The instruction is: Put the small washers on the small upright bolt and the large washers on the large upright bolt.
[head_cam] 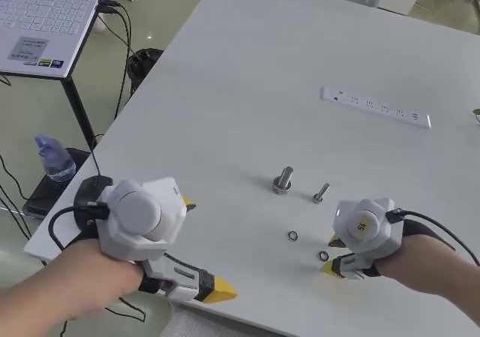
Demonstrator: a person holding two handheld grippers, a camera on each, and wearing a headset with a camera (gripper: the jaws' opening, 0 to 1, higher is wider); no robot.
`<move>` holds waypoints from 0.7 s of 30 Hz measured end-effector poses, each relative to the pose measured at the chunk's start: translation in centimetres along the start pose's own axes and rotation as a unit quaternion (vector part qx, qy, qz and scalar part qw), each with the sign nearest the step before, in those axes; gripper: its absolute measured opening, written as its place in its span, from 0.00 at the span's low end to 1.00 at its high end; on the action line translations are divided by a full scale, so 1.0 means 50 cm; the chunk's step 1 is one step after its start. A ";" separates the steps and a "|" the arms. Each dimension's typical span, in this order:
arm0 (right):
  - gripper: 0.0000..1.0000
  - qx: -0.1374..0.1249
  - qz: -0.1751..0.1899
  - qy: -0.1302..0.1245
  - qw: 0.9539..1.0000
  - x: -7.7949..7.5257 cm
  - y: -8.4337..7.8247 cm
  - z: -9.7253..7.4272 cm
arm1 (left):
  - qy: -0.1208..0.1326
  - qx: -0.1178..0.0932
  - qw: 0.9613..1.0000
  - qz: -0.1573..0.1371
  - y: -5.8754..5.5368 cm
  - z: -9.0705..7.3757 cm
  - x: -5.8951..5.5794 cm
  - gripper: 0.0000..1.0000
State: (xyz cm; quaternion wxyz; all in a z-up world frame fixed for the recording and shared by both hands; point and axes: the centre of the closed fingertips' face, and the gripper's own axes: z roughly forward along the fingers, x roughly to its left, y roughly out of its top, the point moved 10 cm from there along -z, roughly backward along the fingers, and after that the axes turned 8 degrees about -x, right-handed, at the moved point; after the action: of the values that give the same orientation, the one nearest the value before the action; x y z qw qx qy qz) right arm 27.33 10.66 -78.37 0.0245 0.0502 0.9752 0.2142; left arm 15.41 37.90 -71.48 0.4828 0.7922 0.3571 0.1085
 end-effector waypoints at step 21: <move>0.16 0.012 0.000 0.003 1.000 0.000 0.016 0.005 | 0.002 0.013 1.000 -0.006 -0.017 -0.013 0.007 0.87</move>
State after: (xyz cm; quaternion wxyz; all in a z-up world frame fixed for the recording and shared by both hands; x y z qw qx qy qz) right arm 27.41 11.48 -78.27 0.0206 0.0496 0.9778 0.2026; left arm 14.94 38.85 -71.92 0.4725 0.7961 0.3639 0.1027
